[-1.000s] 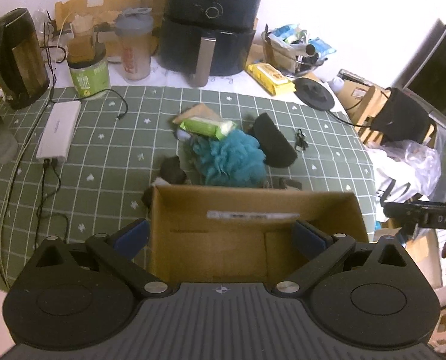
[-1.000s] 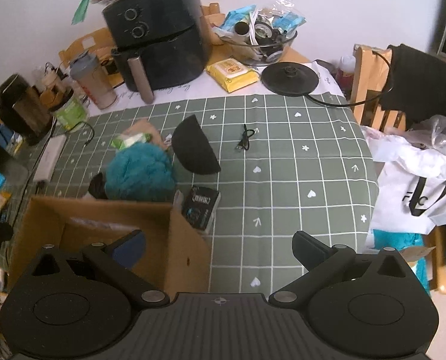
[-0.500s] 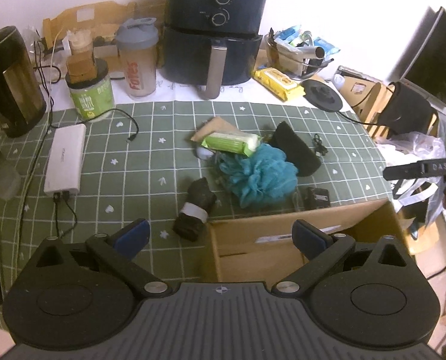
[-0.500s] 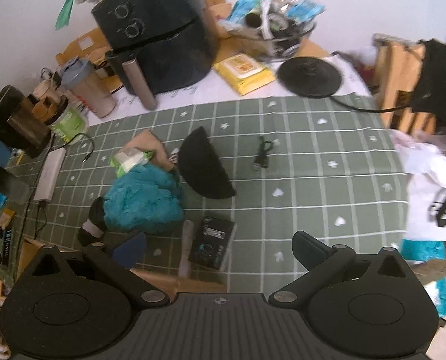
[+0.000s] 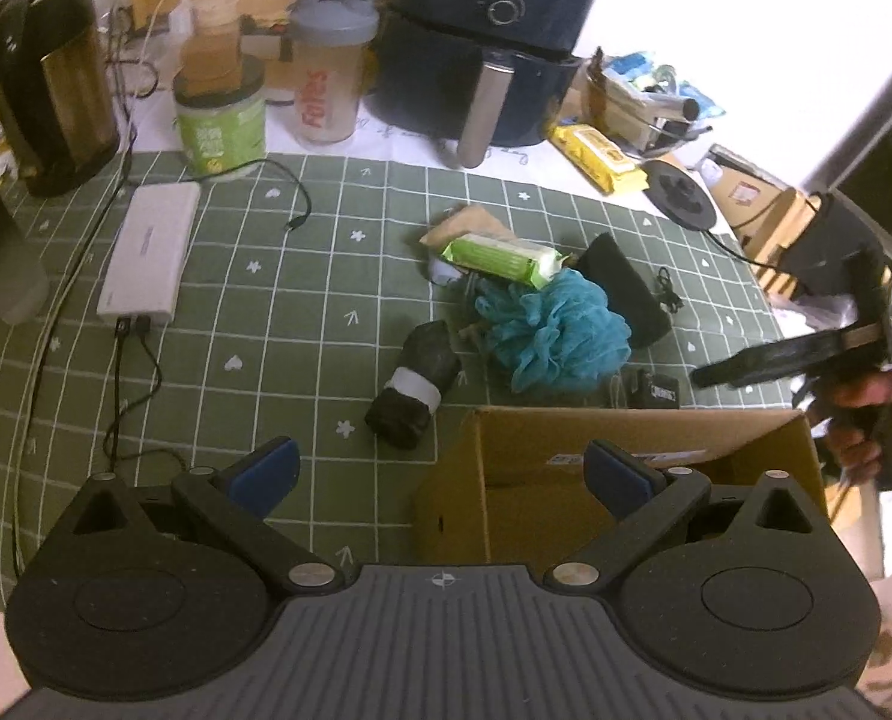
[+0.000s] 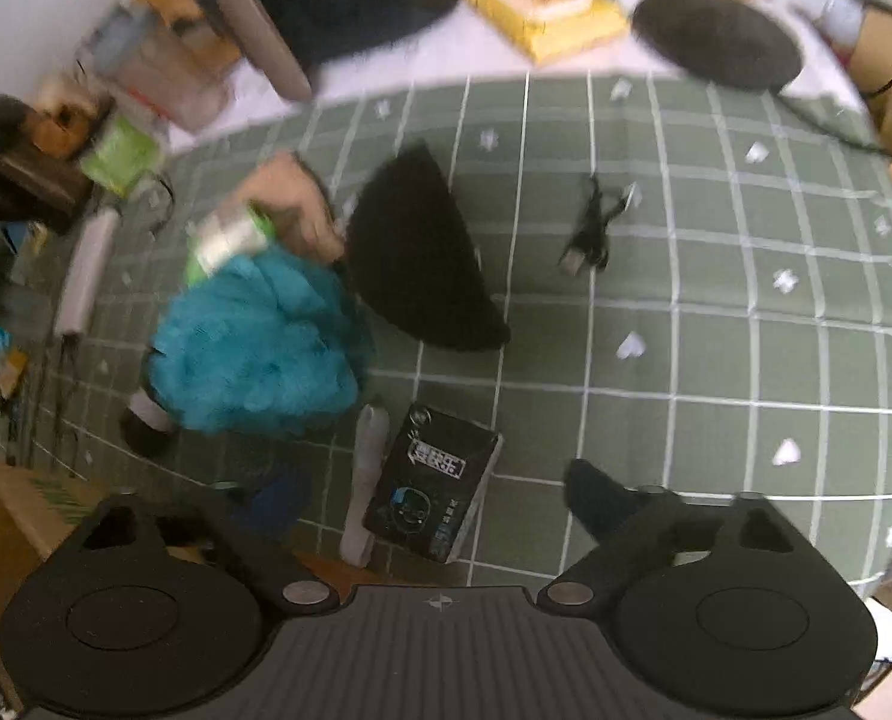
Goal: Organize soft objects
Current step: 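Grasp the black juice carton with the right gripper while the left tool approaches the black bundle, then grasp the black taped bundle with the left gripper while the right gripper holds the carton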
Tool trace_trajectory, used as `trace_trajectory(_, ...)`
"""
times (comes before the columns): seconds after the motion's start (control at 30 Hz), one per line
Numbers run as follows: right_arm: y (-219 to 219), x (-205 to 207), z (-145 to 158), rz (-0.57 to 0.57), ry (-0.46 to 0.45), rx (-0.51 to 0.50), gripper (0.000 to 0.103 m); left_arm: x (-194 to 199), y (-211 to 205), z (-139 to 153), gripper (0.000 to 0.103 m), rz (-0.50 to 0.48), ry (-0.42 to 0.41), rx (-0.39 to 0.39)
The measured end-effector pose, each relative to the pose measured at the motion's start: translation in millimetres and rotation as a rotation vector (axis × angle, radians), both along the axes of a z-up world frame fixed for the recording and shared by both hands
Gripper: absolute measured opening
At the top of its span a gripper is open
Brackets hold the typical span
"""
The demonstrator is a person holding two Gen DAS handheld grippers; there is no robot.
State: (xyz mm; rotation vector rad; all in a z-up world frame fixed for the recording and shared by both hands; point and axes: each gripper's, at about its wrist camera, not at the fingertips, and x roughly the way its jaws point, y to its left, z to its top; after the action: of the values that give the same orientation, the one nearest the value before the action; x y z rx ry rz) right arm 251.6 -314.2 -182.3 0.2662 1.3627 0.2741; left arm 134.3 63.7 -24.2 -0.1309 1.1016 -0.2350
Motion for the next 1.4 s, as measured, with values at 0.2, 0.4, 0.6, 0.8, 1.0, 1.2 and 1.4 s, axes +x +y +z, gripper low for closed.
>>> trace_trajectory(0.2,20.5,13.7,-41.2,0.095,0.093,0.022,0.077,-0.7,-1.0,-1.7,0.103,0.038,0.015,-0.005)
trace_trajectory(0.4,42.1,22.2,-54.7,0.206,0.084,-0.043,0.06,1.4,-2.7,-3.2,0.103,0.063,0.016,-0.015)
trace_trajectory(0.6,63.0,21.7,-51.4,0.392,-0.012,-0.292,0.06,8.6,-2.9,-2.8,0.103,0.073,0.003,-0.022)
trace_trajectory(0.8,61.1,18.0,-58.4,0.406,-0.022,-0.358,0.06,23.5,7.6,-1.1,0.103,0.085,-0.021,-0.033)
trace_trajectory(1.0,49.6,17.6,-56.9,0.338,-0.019,-0.339,0.053,44.5,18.5,-1.5,0.103,0.066,-0.057,-0.008)
trace_trajectory(1.2,27.7,9.1,-31.6,0.257,-0.052,-0.298,0.053,71.3,22.3,-16.7,0.103,0.025,-0.047,-0.003)
trace_trajectory(1.4,16.8,-0.1,3.5,0.174,-0.108,-0.248,0.053,99.4,20.0,-52.1,0.095,-0.045,0.024,-0.049)
